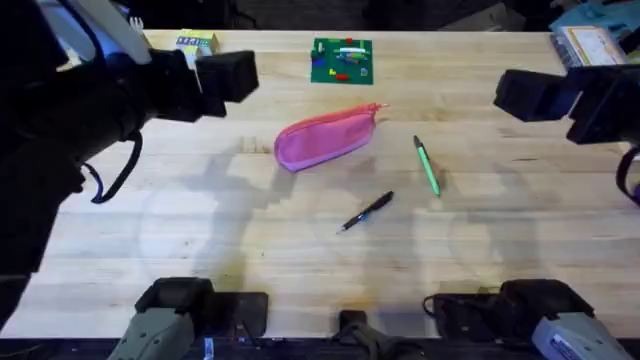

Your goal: Unzip the bag, pick up the pens from the table one at a time and place them inside, then zip the bag closed.

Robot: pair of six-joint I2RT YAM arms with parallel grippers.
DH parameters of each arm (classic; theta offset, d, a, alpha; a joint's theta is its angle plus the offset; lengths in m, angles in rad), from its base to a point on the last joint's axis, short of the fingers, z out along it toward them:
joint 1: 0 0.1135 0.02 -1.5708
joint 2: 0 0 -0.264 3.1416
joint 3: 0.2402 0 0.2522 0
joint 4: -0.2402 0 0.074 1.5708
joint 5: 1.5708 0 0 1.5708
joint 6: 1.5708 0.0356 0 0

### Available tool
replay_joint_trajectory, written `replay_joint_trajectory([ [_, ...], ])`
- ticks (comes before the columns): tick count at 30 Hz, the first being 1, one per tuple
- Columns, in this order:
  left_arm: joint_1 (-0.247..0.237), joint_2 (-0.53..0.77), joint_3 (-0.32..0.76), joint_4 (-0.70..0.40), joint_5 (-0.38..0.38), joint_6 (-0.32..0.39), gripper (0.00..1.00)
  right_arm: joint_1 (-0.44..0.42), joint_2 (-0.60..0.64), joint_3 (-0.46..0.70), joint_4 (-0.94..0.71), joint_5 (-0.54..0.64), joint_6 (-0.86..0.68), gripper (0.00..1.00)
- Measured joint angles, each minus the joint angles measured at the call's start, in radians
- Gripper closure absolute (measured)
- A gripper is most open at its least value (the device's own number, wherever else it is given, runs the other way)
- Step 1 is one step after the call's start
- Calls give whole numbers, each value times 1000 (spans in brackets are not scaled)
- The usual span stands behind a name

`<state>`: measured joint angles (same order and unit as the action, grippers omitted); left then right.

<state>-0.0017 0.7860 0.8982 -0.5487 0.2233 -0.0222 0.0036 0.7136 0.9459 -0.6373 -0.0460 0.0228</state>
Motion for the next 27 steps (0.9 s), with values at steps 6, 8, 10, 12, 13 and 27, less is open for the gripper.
replay_joint_trajectory([
  [6, 0, 0, 0, -19, 158, 175, 8, 0, 0, 0, 0, 0, -9, 5],
  [8, 0, 0, 0, -44, 197, 258, 8, 0, 0, 0, 0, 0, -14, 5],
  [10, 0, 0, 0, -82, 226, 353, 9, 0, 0, 0, 0, 0, -16, 5],
  [12, 0, 0, 0, -124, 243, 450, 8, 0, 0, 0, 0, 0, -19, 4],
  [13, 0, 0, 0, -137, 249, 494, 6, 0, 0, 0, 0, 0, -20, 5],
  [27, -1, 0, 0, -180, 274, 826, 8, 0, 0, 0, 0, 0, -23, 5],
])
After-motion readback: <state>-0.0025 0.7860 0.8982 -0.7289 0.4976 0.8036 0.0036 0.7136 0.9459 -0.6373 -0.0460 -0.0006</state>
